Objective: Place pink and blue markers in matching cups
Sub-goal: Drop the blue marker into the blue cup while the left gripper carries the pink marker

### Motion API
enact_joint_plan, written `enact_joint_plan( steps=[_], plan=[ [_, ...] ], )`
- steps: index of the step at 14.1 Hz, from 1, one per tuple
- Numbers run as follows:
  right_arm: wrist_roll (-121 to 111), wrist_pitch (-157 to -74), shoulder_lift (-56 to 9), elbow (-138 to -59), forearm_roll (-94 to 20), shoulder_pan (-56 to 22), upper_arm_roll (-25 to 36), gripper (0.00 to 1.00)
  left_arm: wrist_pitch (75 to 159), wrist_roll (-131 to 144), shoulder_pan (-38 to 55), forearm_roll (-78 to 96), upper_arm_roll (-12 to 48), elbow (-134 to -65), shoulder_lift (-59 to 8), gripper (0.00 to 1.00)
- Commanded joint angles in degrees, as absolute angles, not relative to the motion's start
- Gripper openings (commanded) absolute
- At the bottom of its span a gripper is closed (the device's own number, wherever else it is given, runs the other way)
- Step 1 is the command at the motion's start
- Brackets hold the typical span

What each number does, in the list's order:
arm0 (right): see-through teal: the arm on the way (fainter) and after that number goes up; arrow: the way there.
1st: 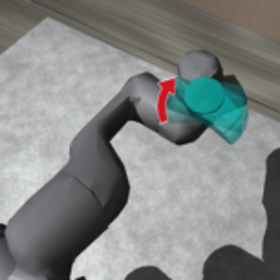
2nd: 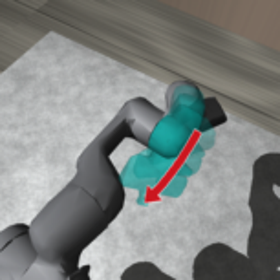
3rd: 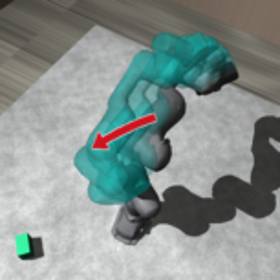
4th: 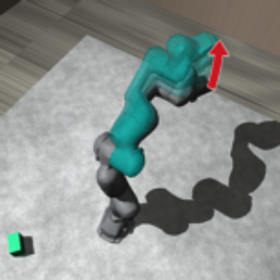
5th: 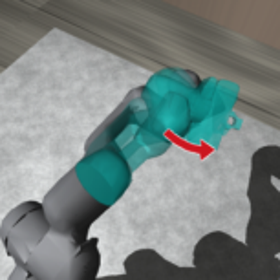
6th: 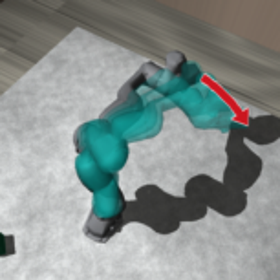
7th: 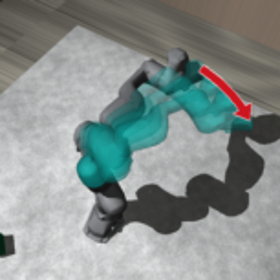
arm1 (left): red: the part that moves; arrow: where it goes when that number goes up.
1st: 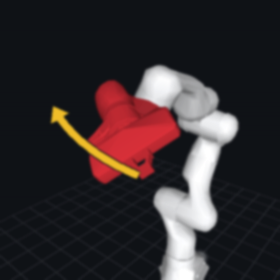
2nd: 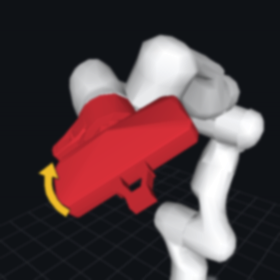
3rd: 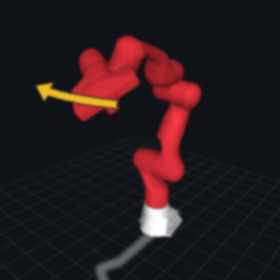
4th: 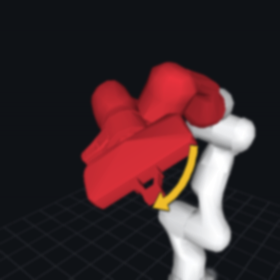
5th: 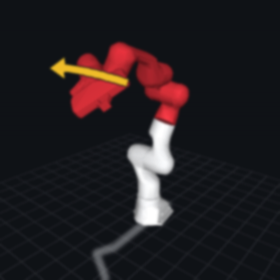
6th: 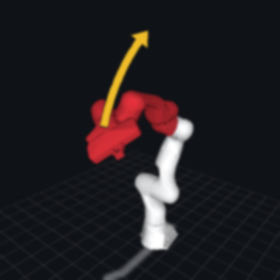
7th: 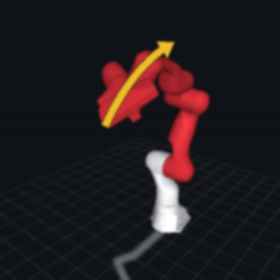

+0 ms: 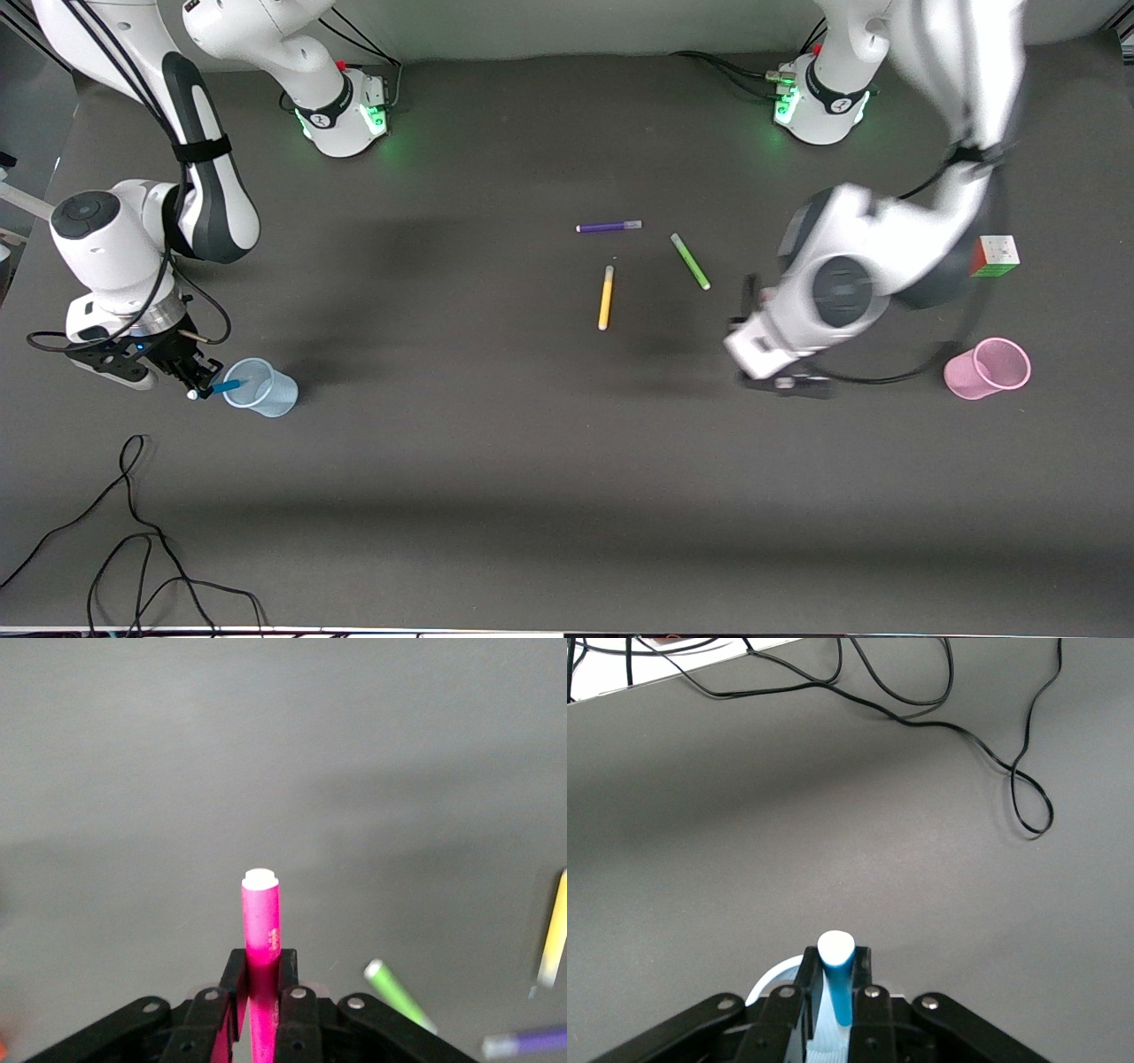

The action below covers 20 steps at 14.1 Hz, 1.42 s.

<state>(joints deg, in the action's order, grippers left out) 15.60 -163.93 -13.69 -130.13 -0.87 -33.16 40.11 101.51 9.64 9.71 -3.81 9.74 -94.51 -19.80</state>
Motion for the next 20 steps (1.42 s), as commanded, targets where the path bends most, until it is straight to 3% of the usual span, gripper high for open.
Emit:
enact_joint_plan(
  steps=[1,6,10,13,16,20],
  plan=[
    [15.29,-164.79,-13.62,-130.25,0.18,-33.84,40.43,0.99,93.36,-1.53,4.24,-5.79,10.11,-91.15,-16.71,0.0],
    [15.82,-164.27,-13.19,-129.82,0.18,-33.84,40.34,1.0,95.7,-26.5,-6.84,-12.22,10.11,-91.41,-14.59,0.0],
    [15.82,-158.67,-12.13,-126.05,-0.61,-33.84,40.43,1.0,106.75,-43.2,-14.57,-11.0,10.28,-94.29,-14.59,0.0],
    [15.82,-145.43,-11.34,-117.98,-0.62,-33.84,40.34,1.0,116.78,-57.17,-20.81,-2.41,10.37,-99.3,-14.5,0.0],
    [15.21,-125.49,-11.51,-105.77,-0.7,-33.84,40.08,1.0,125.48,-73.24,-25.39,8.49,10.28,-104.4,-15.03,0.0],
    [14.25,-107.61,-11.69,-94.07,-5.0,-33.84,38.59,1.0,128.06,-94.25,-29.61,23.96,10.28,-106.87,-18.88,0.0]
  ],
)
